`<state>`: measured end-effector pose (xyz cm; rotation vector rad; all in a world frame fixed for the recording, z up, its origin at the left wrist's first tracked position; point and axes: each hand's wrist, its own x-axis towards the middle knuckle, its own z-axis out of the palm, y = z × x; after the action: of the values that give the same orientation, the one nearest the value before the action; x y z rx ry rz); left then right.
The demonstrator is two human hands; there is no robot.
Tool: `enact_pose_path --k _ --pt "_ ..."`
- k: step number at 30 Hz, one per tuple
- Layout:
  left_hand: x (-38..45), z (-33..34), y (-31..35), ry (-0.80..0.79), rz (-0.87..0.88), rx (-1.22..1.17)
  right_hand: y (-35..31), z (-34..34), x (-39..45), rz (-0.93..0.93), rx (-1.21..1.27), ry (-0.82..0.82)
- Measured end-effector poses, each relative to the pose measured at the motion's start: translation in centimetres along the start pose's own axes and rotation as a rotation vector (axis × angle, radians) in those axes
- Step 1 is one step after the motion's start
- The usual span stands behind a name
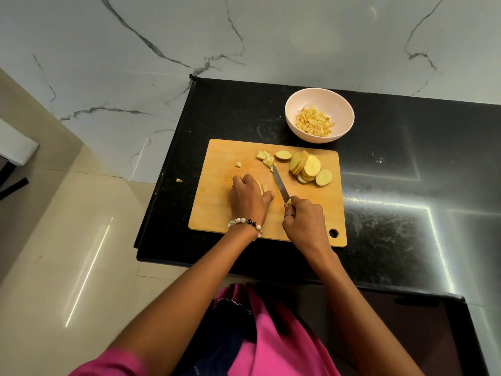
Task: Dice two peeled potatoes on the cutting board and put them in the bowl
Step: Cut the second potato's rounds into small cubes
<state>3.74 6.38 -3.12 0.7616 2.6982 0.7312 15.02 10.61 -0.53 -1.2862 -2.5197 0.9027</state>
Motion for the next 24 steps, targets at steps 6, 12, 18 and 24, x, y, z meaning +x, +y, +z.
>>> enact_pose_path --k 6,12,18,24 --pt "2.3 -1.0 -1.0 -0.118 0.13 0.009 0.3 0.0 0.0 -0.087 -0.006 -0.033" --pt "4.1 -3.3 -2.3 -0.25 0.307 0.004 0.6 0.5 -0.4 -0.175 -0.033 -0.032" --pt "2.7 -2.1 -3.0 -0.092 0.232 -0.028 0.6 1.0 -0.6 -0.191 -0.083 -0.004" --pt "2.4 -1.3 -2.3 -0.067 0.194 -0.058 0.4 1.4 -0.6 -0.193 -0.135 -0.029"
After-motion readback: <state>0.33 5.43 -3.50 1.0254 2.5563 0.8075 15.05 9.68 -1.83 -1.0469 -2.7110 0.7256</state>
